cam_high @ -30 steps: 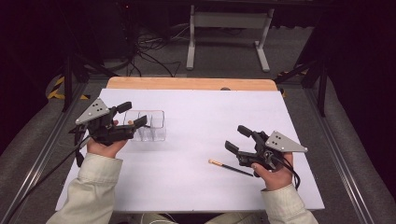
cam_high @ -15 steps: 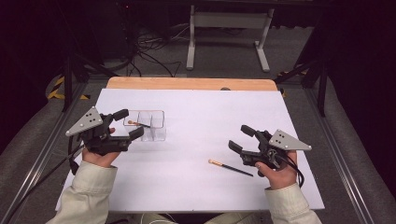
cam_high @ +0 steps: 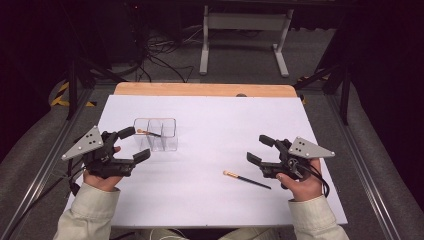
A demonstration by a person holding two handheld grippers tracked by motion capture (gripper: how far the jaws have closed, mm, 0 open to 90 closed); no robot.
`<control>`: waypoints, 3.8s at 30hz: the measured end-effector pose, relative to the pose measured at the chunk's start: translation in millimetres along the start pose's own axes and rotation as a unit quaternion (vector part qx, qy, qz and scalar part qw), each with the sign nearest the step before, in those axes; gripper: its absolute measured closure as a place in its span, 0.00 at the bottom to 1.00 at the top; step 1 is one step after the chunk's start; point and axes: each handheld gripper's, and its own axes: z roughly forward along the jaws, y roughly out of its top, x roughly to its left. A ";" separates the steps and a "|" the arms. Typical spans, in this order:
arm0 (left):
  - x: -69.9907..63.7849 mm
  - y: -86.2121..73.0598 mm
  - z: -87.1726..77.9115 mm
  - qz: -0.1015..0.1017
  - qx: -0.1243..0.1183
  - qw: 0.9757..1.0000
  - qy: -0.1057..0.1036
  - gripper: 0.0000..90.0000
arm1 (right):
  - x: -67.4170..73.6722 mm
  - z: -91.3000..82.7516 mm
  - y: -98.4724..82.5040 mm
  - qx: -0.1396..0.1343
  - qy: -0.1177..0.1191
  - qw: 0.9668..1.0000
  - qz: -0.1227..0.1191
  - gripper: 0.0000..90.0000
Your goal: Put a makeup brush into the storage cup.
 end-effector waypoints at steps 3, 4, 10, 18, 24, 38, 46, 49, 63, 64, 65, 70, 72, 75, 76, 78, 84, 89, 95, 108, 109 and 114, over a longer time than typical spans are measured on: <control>-0.8 -3.1 -2.5 -0.003 -0.007 1.000 0.000 0.10 | -2.4 -0.2 0.6 0.007 0.003 1.000 -0.002 0.28; -0.8 -4.2 -4.0 -0.001 -0.006 1.000 0.002 0.10 | -3.2 -0.2 0.9 0.010 0.002 1.000 -0.002 0.28; -0.1 -8.9 -9.1 -0.005 -0.008 1.000 0.001 0.10 | -4.6 1.3 2.3 0.015 0.006 1.000 -0.003 0.28; -3.5 -19.1 -18.6 0.003 -0.014 1.000 0.001 0.10 | -7.2 -3.0 -1.8 0.015 0.004 1.000 -0.010 0.28; -3.4 -31.6 -26.1 0.003 -0.014 1.000 0.001 0.10 | -11.1 -11.7 -8.0 0.012 -0.007 1.000 -0.010 0.27; 4.8 -58.8 -39.6 0.008 -0.012 1.000 -0.002 0.09 | -15.8 -34.6 -27.1 -0.001 -0.030 1.000 -0.007 0.25; 11.3 -68.8 -42.9 -0.004 -0.018 1.000 0.015 0.09 | -17.6 -46.5 -40.1 -0.014 -0.055 0.998 -0.005 0.25; 14.5 -72.4 -44.0 -0.004 -0.020 0.999 0.026 0.09 | -18.0 -51.0 -50.1 -0.013 -0.075 0.997 0.002 0.25; 25.9 -92.5 -37.9 -0.010 -0.015 0.997 0.076 0.07 | -19.5 -53.4 -69.2 -0.005 -0.100 0.995 0.004 0.25; 26.0 -92.7 -38.0 -0.011 -0.018 0.997 0.077 0.07 | -19.7 -53.2 -69.7 -0.005 -0.100 0.995 0.004 0.25; 26.0 -92.8 -38.1 -0.011 -0.018 0.997 0.077 0.07 | -19.9 -53.0 -69.8 -0.005 -0.100 0.995 0.005 0.25; 25.4 -92.6 -37.6 -0.011 -0.016 0.997 0.076 0.07 | -19.4 -51.7 -67.4 0.001 -0.095 0.996 0.006 0.25; 25.4 -92.6 -37.5 -0.011 -0.016 0.997 0.076 0.07 | -19.2 -50.6 -64.7 0.002 -0.090 0.996 0.005 0.26; 24.8 -92.6 -37.6 -0.010 -0.016 0.997 0.078 0.07 | -18.1 -47.2 -57.8 0.013 -0.082 0.997 0.002 0.27; 24.7 -92.5 -37.6 -0.010 -0.016 0.997 0.078 0.07 | -17.7 -45.4 -55.1 0.020 -0.080 0.997 0.001 0.27; 25.0 -92.4 -37.5 -0.010 -0.016 0.997 0.078 0.07 | -17.9 -41.6 -50.6 0.035 -0.072 0.997 -0.001 0.27; 26.1 -92.3 -37.7 -0.012 -0.019 0.997 0.078 0.07 | -17.5 -31.1 -39.0 0.056 -0.056 0.997 -0.008 0.27; 26.1 -92.4 -37.0 -0.011 -0.018 0.997 0.075 0.07 | -15.5 -17.9 -27.3 0.063 -0.044 0.997 -0.019 0.27; 26.0 -92.2 -37.0 -0.012 -0.018 0.997 0.075 0.07 | -14.7 -6.6 -22.0 0.072 -0.034 0.996 -0.026 0.27; 27.4 -92.1 -35.4 -0.012 -0.018 0.997 0.074 0.07 | -15.6 16.3 -7.5 0.103 -0.012 0.994 -0.038 0.28; 27.4 -92.0 -35.4 -0.012 -0.018 0.997 0.074 0.07 | -16.0 18.2 -5.3 0.111 -0.009 0.993 -0.040 0.29; 27.3 -92.1 -35.4 -0.012 -0.019 0.997 0.075 0.07 | -16.3 26.1 3.4 0.144 0.006 0.988 -0.045 0.30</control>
